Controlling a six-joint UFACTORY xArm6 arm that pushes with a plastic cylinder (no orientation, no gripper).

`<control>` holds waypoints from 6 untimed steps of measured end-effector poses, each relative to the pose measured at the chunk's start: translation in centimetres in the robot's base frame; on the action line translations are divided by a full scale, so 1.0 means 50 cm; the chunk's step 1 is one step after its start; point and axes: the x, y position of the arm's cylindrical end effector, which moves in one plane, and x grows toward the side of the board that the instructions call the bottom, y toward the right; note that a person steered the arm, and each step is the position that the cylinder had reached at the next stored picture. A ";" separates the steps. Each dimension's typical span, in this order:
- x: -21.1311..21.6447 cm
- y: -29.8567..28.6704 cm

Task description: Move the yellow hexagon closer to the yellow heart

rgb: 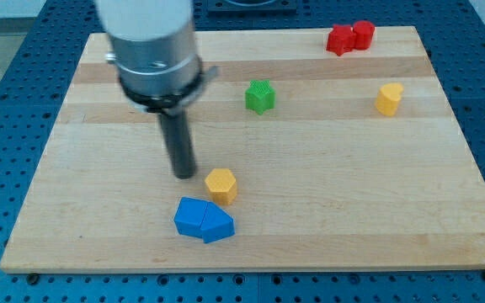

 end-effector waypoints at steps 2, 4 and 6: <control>0.090 -0.045; 0.020 0.235; 0.013 0.282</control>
